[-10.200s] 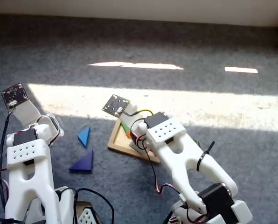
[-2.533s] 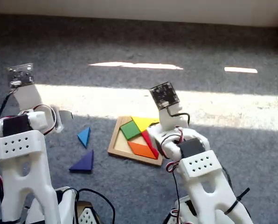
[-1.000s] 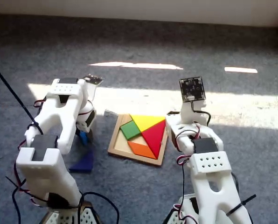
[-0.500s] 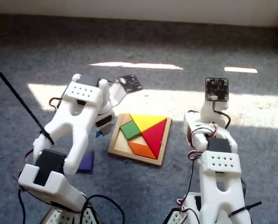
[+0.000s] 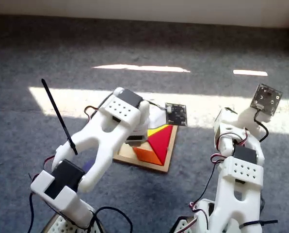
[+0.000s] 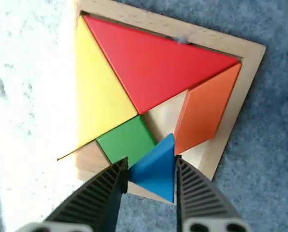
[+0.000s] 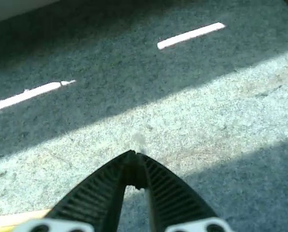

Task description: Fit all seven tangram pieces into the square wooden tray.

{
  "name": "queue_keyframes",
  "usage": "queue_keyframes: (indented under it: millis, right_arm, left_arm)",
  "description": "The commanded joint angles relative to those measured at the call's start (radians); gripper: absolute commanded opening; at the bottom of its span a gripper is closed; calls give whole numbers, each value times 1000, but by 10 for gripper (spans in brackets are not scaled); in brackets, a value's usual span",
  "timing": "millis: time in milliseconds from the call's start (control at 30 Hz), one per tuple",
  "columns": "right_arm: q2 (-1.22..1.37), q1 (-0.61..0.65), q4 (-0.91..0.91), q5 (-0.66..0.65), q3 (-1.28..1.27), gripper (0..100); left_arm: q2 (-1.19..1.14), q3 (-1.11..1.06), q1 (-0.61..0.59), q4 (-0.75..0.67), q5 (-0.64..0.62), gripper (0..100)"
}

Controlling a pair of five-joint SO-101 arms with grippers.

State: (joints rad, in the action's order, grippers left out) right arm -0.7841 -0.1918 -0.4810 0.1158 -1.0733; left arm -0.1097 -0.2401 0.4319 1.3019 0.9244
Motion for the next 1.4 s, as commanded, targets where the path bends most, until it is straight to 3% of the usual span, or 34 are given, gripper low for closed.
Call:
queue_keyframes:
  millis: [0,200,400,567,1000,1367]
  right_arm:
    - [-41,-28,25,17,13,9]
    - [-41,-24,25,14,13,9]
    - [-41,-22,25,11,13,9]
    - [-41,-22,25,11,13,9]
    - [-36,-12,25,9,12,9]
    - [-35,22,25,9,5,9]
  left_arm:
    - [44,47,81,-18,98,115]
    - [44,48,104,-18,189,149]
    - [44,51,97,-20,187,259]
    - [50,58,81,-20,180,258]
    - [119,114,-36,-15,-61,206]
    - [344,113,-295,229,-379,208]
